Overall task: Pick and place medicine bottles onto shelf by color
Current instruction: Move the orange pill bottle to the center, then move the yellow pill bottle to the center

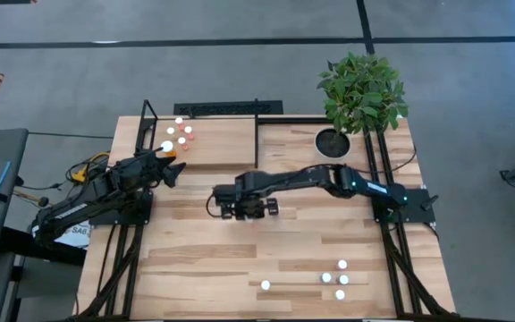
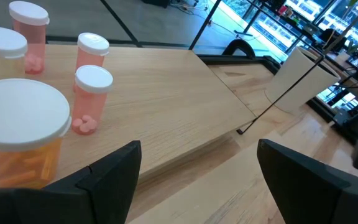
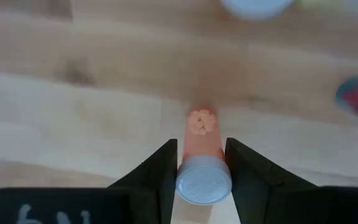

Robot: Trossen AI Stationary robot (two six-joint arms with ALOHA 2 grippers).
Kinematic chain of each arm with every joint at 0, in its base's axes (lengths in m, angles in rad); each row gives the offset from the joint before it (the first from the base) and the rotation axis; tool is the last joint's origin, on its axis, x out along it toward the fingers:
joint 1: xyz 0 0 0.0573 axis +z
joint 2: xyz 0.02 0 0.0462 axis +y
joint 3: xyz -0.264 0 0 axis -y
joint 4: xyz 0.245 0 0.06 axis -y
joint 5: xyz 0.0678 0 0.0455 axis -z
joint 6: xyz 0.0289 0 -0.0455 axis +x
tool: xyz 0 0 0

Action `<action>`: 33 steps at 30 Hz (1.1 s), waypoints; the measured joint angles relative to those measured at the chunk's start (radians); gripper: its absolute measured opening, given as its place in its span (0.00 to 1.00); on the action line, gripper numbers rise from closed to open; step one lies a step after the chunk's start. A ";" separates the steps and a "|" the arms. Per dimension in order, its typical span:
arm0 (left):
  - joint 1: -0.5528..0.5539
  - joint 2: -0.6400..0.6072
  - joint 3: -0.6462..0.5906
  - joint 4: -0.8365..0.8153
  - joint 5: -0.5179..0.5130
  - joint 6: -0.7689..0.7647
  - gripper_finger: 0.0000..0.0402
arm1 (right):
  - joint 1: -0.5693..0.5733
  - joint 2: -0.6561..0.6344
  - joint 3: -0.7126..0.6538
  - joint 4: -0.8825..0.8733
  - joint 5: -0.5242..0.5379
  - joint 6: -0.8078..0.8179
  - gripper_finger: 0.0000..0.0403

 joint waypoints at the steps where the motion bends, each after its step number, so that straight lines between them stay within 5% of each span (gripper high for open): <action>1: 0.000 0.000 0.000 0.000 0.000 0.000 0.77 | -0.006 0.000 0.000 0.000 0.004 0.000 0.36; 12: 0.000 0.000 0.000 0.000 0.000 0.000 0.77 | -0.019 0.000 0.000 0.016 0.063 0.050 0.38; 25: 0.000 0.000 0.000 0.000 0.000 0.000 0.77 | 0.011 -0.004 0.047 -0.018 0.059 0.118 0.62; 33: 0.000 0.000 0.000 0.000 0.000 0.000 0.77 | 0.070 -0.027 0.072 -0.048 0.058 0.132 0.66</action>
